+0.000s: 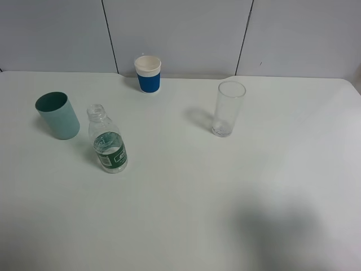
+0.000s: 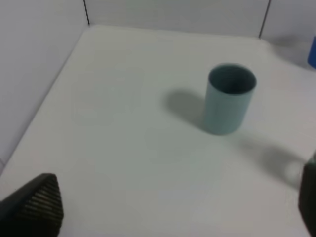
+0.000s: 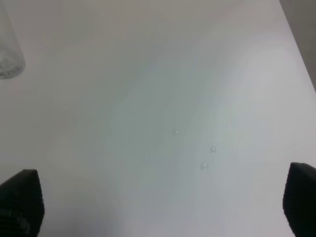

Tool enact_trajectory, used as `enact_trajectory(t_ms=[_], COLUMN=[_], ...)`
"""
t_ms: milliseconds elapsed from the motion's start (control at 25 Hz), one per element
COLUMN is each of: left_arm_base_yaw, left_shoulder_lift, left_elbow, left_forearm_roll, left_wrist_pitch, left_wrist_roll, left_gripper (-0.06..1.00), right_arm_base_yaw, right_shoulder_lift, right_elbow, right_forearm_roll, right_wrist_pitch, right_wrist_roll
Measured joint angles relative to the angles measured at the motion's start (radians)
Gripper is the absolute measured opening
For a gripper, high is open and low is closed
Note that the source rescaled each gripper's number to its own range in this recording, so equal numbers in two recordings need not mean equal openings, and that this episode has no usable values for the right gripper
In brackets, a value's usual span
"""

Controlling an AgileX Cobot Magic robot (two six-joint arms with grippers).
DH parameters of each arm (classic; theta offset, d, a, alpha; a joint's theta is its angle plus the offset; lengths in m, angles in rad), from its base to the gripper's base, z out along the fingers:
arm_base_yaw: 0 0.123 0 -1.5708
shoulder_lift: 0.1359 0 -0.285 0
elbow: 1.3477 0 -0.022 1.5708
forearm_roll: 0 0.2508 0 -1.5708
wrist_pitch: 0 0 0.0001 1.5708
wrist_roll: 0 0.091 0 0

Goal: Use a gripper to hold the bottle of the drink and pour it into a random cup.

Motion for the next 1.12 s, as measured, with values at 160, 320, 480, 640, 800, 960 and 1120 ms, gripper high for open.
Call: enact_trajectory(t_ms=[160, 320, 480, 640, 800, 960, 1120], left_arm_base_yaw=[0.0, 0.0, 0.0, 0.0, 0.0, 0.0, 0.0], left_shoulder_lift=[0.0, -0.004, -0.004, -0.004, -0.004, -0.004, -0.004], left_elbow=[0.024, 0.07, 0.129, 0.131, 0.131, 0.131, 0.131], left_forearm_roll=[-0.008, -0.01, -0.022, -0.035, -0.043, -0.058, -0.059], left_wrist_pitch=[0.003, -0.006, -0.033, -0.038, -0.039, -0.039, -0.039], left_wrist_roll=[0.003, 0.026, 0.053, 0.07, 0.083, 0.102, 0.105], left_gripper=[0.94, 0.94, 0.94, 0.94, 0.94, 0.98, 1.0], right_arm_base_yaw=[0.0, 0.0, 0.0, 0.0, 0.0, 0.0, 0.0], right_shoulder_lift=[0.0, 0.0, 0.0, 0.0, 0.0, 0.0, 0.0], right_elbow=[0.0, 0.0, 0.0, 0.0, 0.0, 0.0, 0.0], right_forearm_roll=[0.0, 0.0, 0.0, 0.0, 0.0, 0.0, 0.0], right_wrist_pitch=[0.0, 0.0, 0.0, 0.0, 0.0, 0.0, 0.0], right_wrist_roll=[0.0, 0.0, 0.0, 0.0, 0.0, 0.0, 0.0])
